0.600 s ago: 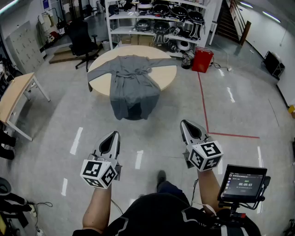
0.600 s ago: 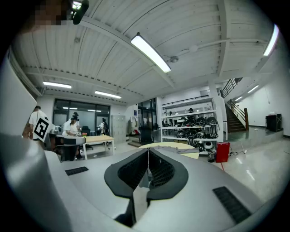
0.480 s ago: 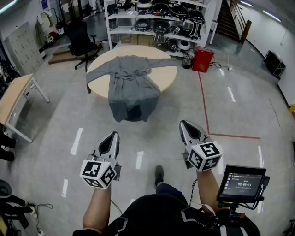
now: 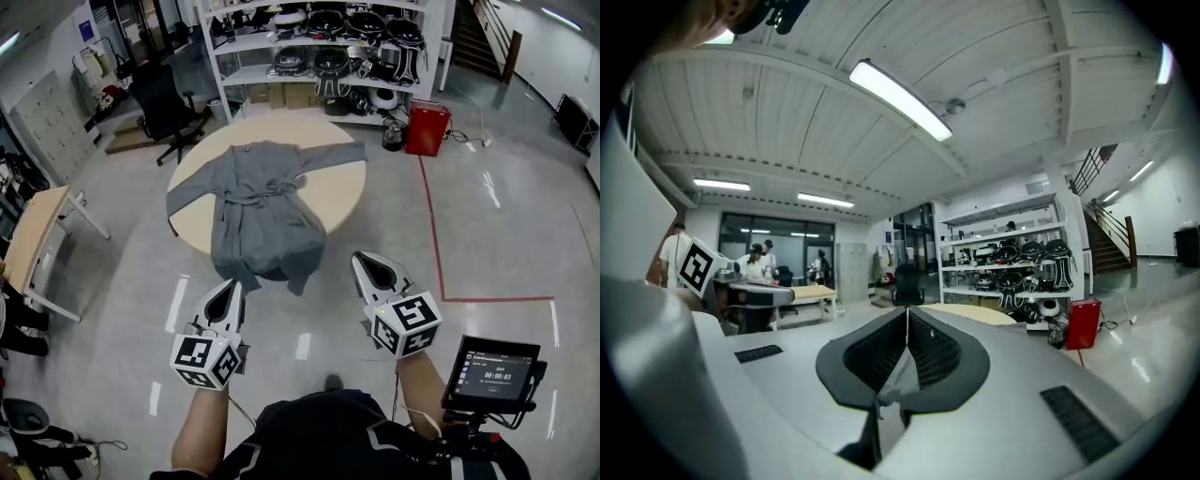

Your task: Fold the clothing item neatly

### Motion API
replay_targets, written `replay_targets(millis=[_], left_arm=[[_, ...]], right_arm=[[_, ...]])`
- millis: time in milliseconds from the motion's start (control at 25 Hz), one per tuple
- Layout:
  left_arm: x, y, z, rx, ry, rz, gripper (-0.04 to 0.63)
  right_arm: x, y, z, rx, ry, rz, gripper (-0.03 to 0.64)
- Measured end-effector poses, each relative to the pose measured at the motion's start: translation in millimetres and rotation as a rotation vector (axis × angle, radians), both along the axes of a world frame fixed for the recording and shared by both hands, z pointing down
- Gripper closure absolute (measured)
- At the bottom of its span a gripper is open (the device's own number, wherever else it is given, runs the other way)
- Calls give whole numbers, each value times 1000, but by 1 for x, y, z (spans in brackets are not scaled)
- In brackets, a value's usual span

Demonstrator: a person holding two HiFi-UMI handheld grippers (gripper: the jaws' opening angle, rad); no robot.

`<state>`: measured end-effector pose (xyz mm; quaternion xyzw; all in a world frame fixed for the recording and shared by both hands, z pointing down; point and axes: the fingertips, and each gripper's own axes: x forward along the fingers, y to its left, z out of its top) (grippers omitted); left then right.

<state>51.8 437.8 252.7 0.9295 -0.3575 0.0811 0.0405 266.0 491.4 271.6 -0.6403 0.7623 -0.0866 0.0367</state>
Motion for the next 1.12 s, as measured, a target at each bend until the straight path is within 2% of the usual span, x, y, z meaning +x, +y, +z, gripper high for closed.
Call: replay_targets(millis=[120,360,520,800,1000,1120], left_arm=[[23,-34,10,-10,7,17,598],[36,-114,25,-36,14,-5,598],[30,-186,27,-24,25,-3,598],[19,-282,21,-17,53,23,598],[30,-329,31,-56,62,31,598],[49,-351,35,-70,64,50,598]], right_arm=[[19,-38,14,-9,-13,2,609],[39,-112,35,-53,-36,21,608],[31,-176,33,-56,-32,50,607],[14,-272,22,-63,-8,57,608],[14,-320,22,-71,8,41,607],[34,-340,30,-73,5,49,607]])
